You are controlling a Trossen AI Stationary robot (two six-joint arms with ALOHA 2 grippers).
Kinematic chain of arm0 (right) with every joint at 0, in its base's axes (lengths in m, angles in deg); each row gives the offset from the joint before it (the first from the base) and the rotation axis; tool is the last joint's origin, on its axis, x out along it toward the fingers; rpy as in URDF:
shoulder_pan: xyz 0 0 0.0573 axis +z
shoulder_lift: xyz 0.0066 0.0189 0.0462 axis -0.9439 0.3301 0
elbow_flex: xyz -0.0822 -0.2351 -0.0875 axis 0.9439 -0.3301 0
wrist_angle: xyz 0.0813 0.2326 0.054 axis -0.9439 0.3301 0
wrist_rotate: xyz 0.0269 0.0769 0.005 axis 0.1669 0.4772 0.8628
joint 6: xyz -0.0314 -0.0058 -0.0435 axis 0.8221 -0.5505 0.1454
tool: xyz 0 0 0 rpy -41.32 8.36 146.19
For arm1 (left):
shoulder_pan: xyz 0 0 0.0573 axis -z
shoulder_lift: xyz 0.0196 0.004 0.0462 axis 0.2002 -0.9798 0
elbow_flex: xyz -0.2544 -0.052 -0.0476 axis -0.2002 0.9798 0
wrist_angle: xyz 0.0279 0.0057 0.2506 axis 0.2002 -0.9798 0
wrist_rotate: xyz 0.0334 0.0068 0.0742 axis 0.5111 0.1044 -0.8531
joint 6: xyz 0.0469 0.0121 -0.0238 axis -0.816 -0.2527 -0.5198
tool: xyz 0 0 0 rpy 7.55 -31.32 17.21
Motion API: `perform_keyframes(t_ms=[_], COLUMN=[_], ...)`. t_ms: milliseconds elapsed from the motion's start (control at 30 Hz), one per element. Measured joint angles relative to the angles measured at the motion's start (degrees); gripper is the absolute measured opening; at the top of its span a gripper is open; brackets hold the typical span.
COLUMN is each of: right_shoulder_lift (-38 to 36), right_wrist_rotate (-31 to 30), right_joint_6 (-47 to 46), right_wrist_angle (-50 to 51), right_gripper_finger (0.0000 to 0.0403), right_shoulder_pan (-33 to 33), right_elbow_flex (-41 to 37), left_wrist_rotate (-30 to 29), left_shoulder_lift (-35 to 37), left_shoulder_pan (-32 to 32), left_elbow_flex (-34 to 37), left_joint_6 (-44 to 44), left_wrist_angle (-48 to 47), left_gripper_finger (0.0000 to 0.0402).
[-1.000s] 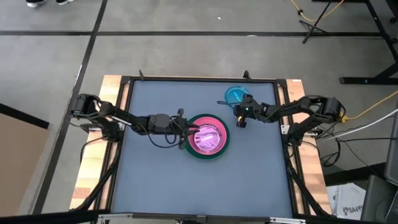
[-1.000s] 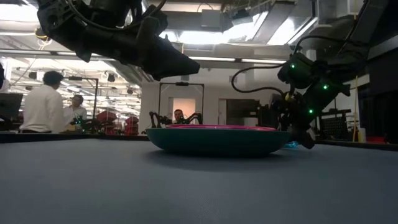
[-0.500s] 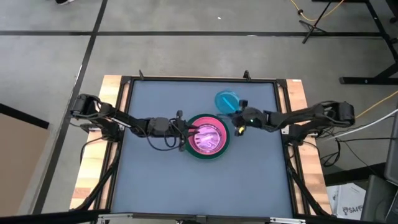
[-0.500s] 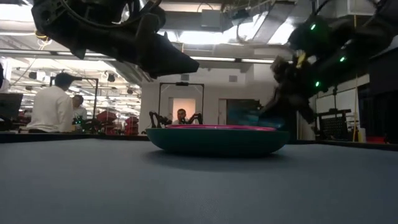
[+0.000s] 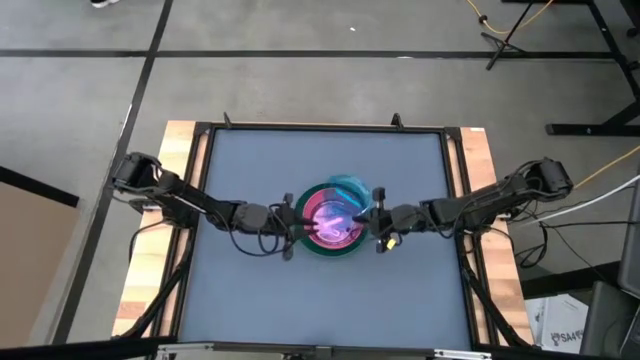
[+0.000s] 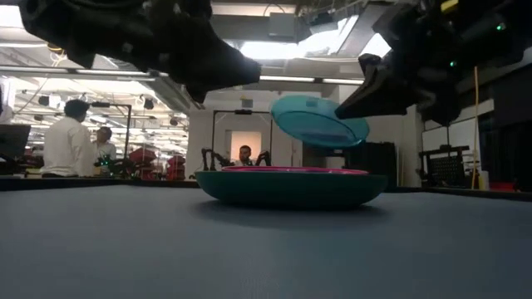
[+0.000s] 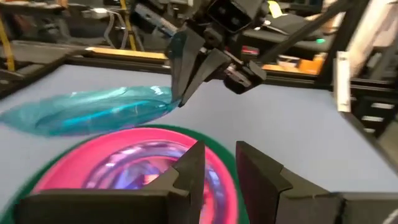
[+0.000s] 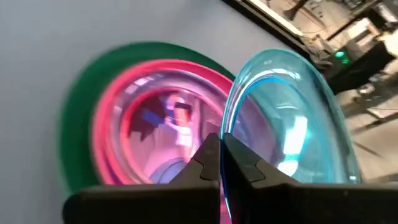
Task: Stack plastic plates
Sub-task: Stack the blue plate on the light pink plate
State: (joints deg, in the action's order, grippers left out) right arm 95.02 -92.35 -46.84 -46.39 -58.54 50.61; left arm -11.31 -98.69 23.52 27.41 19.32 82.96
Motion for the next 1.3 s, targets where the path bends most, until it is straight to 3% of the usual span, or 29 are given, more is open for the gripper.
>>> perform_keyframes(t_ms=[267,433,1100,1300], right_shoulder_lift=[6.4,9.0,9.6,9.7], right_wrist_rotate=[0.2,0.6,-0.4,3.9], right_joint_6=[-3.9,-4.5,-5.4,-5.5], right_wrist_angle=[0.1,0.1,3.5,-1.5], right_gripper_finger=[0.0000,0.0000,0.0000,0.0000], right_shoulder_pan=[4.2,4.3,4.3,4.3], right_elbow_flex=[2.9,3.8,3.8,3.8], left_wrist_rotate=[-1.6,-5.6,-9.9,-10.0], left_shoulder_lift=[0.0,0.0,0.0,0.0], left_shoulder_pan=[5.8,8.3,8.8,8.7], left_elbow_flex=[0.0,0.0,0.0,0.0], left_joint_6=[3.1,3.2,3.2,3.2], left_wrist_angle=[0.0,0.0,0.0,0.0], left_gripper_finger=[0.0085,0.0085,0.0085,0.0085])
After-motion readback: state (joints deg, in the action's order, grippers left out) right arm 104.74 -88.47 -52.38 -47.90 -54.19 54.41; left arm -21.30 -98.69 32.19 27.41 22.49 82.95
